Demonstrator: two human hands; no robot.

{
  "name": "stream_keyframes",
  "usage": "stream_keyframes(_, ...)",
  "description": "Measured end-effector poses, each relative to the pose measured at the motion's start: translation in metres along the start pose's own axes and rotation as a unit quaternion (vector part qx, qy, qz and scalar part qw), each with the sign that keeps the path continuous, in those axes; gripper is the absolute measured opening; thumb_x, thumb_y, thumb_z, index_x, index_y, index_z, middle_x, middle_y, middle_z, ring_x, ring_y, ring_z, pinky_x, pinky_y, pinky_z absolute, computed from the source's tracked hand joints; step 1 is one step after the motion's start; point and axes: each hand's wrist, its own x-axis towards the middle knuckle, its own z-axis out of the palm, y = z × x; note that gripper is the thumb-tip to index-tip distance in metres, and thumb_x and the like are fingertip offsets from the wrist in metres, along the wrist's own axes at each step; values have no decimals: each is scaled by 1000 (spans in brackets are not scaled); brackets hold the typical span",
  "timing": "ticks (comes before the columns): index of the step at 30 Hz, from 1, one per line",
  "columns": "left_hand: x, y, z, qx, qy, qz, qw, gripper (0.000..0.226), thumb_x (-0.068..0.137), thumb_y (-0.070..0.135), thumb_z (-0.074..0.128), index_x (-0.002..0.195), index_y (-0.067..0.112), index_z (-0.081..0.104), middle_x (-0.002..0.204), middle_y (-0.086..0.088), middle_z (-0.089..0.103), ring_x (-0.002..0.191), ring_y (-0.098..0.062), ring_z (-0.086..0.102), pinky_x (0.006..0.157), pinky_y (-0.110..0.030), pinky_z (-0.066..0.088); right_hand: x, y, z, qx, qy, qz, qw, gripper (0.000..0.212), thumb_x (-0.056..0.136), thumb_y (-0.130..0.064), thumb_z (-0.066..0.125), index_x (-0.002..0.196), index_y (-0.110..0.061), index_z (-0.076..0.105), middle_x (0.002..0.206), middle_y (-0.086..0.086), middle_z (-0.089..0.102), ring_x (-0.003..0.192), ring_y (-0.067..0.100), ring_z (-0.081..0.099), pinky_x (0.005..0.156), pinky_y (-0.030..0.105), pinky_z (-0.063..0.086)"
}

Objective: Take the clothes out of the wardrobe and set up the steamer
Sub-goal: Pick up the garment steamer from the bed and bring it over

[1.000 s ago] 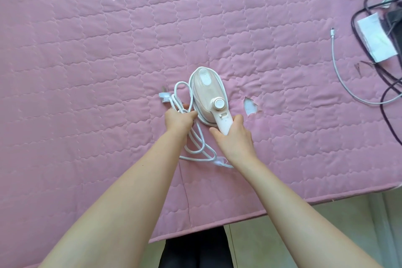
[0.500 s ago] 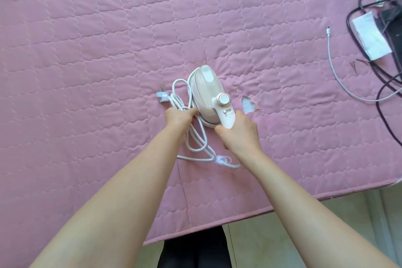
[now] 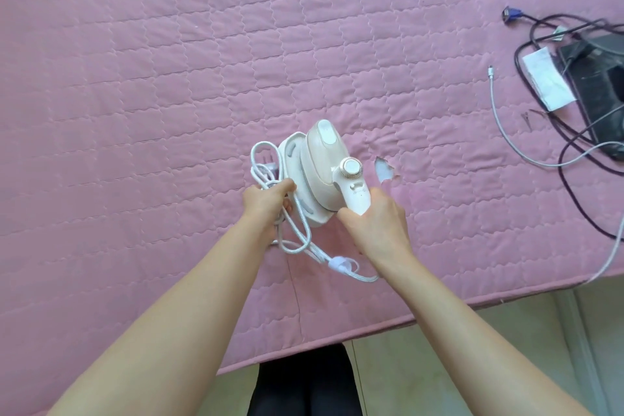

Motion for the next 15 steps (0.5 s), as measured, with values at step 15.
stream_keyframes(15,-174,41,-134,-144,62,0,988,14,77,-7,58,75,6,54,57,-6,47,40,-11,40,38,-20,34,-149,-73,-47,52,29,-57,997,16,69,-29,60,73,-18,49,64,4,59,62,33,62,57,46,55)
